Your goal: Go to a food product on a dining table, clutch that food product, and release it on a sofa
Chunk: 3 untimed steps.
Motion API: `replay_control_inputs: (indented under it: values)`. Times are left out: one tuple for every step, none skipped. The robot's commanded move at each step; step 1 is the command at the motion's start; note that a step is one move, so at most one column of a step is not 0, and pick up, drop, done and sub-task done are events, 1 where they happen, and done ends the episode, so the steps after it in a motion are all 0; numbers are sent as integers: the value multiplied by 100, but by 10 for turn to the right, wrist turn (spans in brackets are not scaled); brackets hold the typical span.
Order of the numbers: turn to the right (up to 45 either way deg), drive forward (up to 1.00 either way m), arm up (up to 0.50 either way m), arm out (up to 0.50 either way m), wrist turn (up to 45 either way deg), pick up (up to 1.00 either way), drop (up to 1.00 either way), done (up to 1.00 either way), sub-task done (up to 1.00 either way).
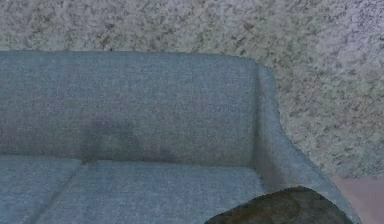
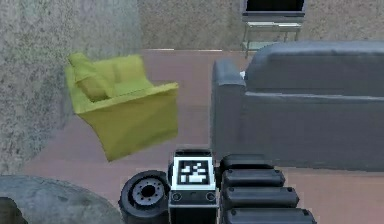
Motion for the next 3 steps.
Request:
replay_control_inputs:
  values:
    - [180, 0, 0, 0, 0, 0, 0, 0, 0]
    - [-210, 0, 0, 0, 0, 0, 0, 0, 0]
    - [-450, 0, 0, 0, 0, 0, 0, 0, 0]
